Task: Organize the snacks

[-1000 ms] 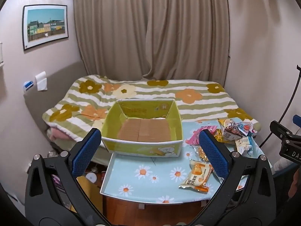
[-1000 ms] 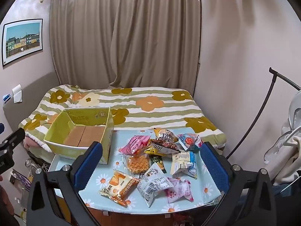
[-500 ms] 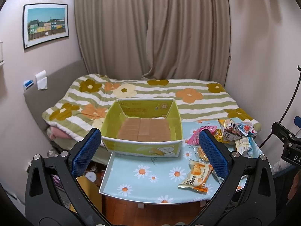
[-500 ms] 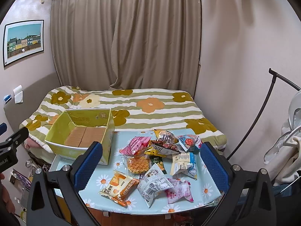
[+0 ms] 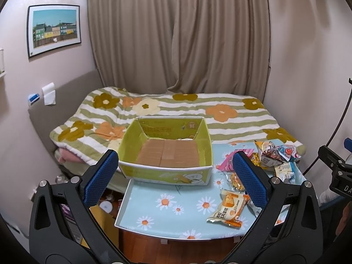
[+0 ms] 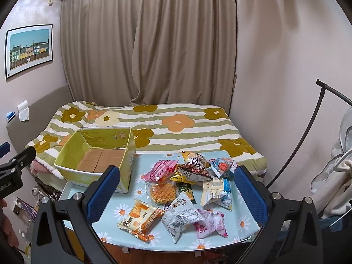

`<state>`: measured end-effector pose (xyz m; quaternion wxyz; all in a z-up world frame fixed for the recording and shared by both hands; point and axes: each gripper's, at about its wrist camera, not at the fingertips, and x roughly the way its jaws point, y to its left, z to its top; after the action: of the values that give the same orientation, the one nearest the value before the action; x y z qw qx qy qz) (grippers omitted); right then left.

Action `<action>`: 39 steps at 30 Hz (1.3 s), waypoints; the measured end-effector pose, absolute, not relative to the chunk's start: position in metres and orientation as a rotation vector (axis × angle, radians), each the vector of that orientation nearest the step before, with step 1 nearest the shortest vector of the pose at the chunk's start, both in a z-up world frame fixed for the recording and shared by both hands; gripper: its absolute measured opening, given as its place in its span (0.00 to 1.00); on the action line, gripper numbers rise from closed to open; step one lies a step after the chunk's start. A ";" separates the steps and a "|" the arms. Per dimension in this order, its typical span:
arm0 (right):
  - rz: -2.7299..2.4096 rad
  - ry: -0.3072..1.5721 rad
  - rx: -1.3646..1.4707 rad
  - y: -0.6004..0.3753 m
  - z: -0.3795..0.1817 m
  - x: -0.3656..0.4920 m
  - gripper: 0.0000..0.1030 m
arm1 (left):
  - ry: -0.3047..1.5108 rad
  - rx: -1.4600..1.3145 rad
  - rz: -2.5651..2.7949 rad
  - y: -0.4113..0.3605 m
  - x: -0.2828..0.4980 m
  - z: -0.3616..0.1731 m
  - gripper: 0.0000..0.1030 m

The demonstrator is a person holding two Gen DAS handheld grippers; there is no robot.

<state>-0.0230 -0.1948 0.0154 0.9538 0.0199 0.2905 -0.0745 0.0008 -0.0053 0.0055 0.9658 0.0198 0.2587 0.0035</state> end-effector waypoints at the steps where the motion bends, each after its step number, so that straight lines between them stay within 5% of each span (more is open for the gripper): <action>1: -0.151 0.588 0.039 -0.194 0.016 -0.023 1.00 | 0.523 0.041 0.008 -0.006 0.001 0.006 1.00; 39: -0.158 0.596 0.046 -0.206 0.014 -0.018 1.00 | 0.547 0.043 -0.015 -0.012 0.016 0.002 1.00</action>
<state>-0.0180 -0.2061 0.0144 0.9526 0.0226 0.2933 -0.0778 0.0163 -0.0121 0.0018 0.9626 0.0215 0.2699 -0.0076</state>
